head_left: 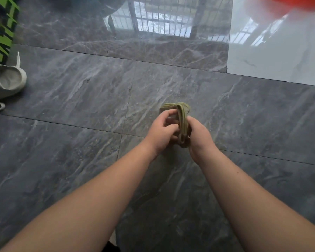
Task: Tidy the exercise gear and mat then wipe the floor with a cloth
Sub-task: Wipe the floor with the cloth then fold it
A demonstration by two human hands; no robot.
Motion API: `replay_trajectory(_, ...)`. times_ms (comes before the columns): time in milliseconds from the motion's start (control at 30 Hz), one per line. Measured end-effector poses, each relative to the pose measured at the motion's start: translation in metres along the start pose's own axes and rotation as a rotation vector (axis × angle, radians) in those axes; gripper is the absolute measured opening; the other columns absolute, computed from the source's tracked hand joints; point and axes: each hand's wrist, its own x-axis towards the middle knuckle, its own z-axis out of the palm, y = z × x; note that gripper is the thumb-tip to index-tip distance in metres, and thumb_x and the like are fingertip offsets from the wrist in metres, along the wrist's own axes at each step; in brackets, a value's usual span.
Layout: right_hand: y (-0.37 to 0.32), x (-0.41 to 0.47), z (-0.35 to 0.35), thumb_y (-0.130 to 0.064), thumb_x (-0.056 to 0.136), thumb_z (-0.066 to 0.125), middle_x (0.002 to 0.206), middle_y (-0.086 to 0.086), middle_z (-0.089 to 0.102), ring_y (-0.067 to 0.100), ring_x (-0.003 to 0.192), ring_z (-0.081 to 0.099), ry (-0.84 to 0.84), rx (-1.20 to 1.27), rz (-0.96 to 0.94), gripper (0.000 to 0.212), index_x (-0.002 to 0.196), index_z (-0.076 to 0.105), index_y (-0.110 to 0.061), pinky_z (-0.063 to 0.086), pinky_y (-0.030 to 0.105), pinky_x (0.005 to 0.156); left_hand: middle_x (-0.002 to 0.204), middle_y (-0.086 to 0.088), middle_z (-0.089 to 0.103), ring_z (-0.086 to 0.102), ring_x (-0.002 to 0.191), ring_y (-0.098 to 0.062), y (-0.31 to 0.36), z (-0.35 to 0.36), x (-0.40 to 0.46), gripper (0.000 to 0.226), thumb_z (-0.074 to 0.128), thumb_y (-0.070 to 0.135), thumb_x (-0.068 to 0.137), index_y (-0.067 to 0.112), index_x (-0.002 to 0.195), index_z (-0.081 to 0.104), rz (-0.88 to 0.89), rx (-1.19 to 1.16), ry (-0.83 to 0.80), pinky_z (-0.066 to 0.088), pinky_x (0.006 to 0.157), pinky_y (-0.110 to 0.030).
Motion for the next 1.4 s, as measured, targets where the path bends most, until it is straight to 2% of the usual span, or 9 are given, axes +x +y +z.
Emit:
replay_trajectory(167, 0.007, 0.003, -0.009, -0.038, 0.084, 0.057, 0.093, 0.007, 0.073, 0.02, 0.075, 0.068, 0.064, -0.141, -0.075, 0.037, 0.11, 0.065, -0.013, 0.051, 0.03, 0.058, 0.093, -0.011, 0.07, 0.065, 0.064, -0.013, 0.004, 0.005, 0.008, 0.051, 0.029, -0.016, 0.083, 0.008, 0.113, 0.064, -0.11, 0.068, 0.012, 0.051, 0.052, -0.024)
replay_trajectory(267, 0.008, 0.004, -0.011, -0.025, 0.076, 0.062, 0.093, 0.006, 0.073, 0.025, 0.088, 0.071, 0.149, -0.333, -0.115, 0.027, 0.102, 0.066, -0.02, 0.059, 0.043, 0.074, 0.083, -0.009, 0.07, 0.063, 0.061, -0.015, 0.013, 0.007, 0.012, 0.044, 0.031, -0.014, 0.083, 0.012, 0.095, 0.065, -0.18, 0.103, 0.069, 0.047, 0.049, -0.025)
replay_trajectory(400, -0.019, -0.011, -0.011, -0.001, 0.084, 0.055, 0.087, 0.003, 0.07, 0.023, 0.086, 0.066, 0.165, -0.393, -0.072, 0.024, 0.09, 0.065, -0.023, 0.057, 0.032, 0.075, 0.079, -0.007, 0.064, 0.056, 0.06, -0.015, 0.031, 0.003, 0.002, 0.038, 0.031, -0.011, 0.084, 0.012, 0.084, 0.061, -0.226, 0.171, 0.251, 0.04, 0.045, -0.019)
replay_trajectory(567, -0.072, -0.071, -0.027, -0.014, 0.068, 0.049, 0.076, 0.01, 0.066, 0.04, 0.079, 0.067, 0.17, -0.419, 0.02, 0.028, 0.084, 0.066, -0.029, 0.058, 0.06, 0.064, 0.082, -0.004, 0.06, 0.055, 0.06, -0.014, 0.074, -0.003, -0.058, 0.031, 0.031, -0.004, 0.091, 0.018, 0.088, 0.053, -0.401, 0.078, 0.434, 0.04, 0.051, -0.025)
replay_trajectory(800, -0.236, -0.253, -0.03, -0.007, 0.078, 0.061, 0.101, 0.019, 0.071, 0.043, 0.099, 0.067, 0.117, -0.173, 0.057, 0.02, 0.094, 0.067, -0.018, 0.055, 0.062, 0.084, 0.108, -0.011, 0.058, 0.059, 0.089, -0.02, 0.212, 0.054, -0.183, 0.005, 0.052, 0.017, 0.097, 0.019, 0.101, 0.053, -0.431, -0.029, 0.253, 0.05, 0.069, -0.032)
replay_trajectory(967, -0.382, -0.408, -0.031, 0.004, 0.096, 0.05, 0.113, 0.017, 0.071, 0.035, 0.107, 0.068, -0.12, 0.013, 0.061, 0.029, 0.12, 0.061, -0.009, 0.058, 0.047, 0.085, 0.122, -0.02, 0.066, 0.063, 0.111, -0.038, 0.367, 0.099, -0.284, 0.07, 0.031, 0.062, 0.098, 0.004, 0.126, 0.06, -0.444, -0.311, -0.144, 0.051, 0.092, -0.048)
replay_trajectory(1067, -0.461, -0.492, -0.036, 0.004, 0.098, 0.047, 0.114, 0.016, 0.071, 0.031, 0.107, 0.069, -0.197, 0.034, 0.036, 0.032, 0.123, 0.06, -0.01, 0.057, 0.044, 0.086, 0.129, -0.019, 0.064, 0.061, 0.118, -0.037, 0.467, 0.117, -0.349, 0.085, 0.024, 0.073, 0.092, 0.009, 0.138, 0.054, -0.46, -0.37, -0.34, 0.052, 0.094, -0.049)
replay_trajectory(1300, -0.577, -0.627, -0.049, -0.003, 0.097, 0.048, 0.116, 0.014, 0.071, 0.034, 0.109, 0.067, -0.087, -0.039, -0.088, 0.03, 0.12, 0.064, -0.015, 0.054, 0.055, 0.093, 0.113, -0.013, 0.071, 0.069, 0.104, -0.027, 0.626, 0.153, -0.472, 0.029, 0.054, 0.022, 0.092, 0.012, 0.114, 0.069, -0.161, -0.257, -0.456, 0.058, 0.086, -0.042)
replay_trajectory(1400, -0.599, -0.67, -0.043, -0.018, 0.092, 0.054, 0.111, 0.016, 0.072, 0.038, 0.107, 0.067, -0.044, -0.08, -0.126, 0.026, 0.114, 0.067, -0.014, 0.055, 0.057, 0.09, 0.115, -0.018, 0.069, 0.067, 0.107, -0.032, 0.669, 0.155, -0.507, 0.037, 0.058, 0.019, 0.092, 0.003, 0.126, 0.059, -0.058, -0.128, -0.429, 0.058, 0.086, -0.043)
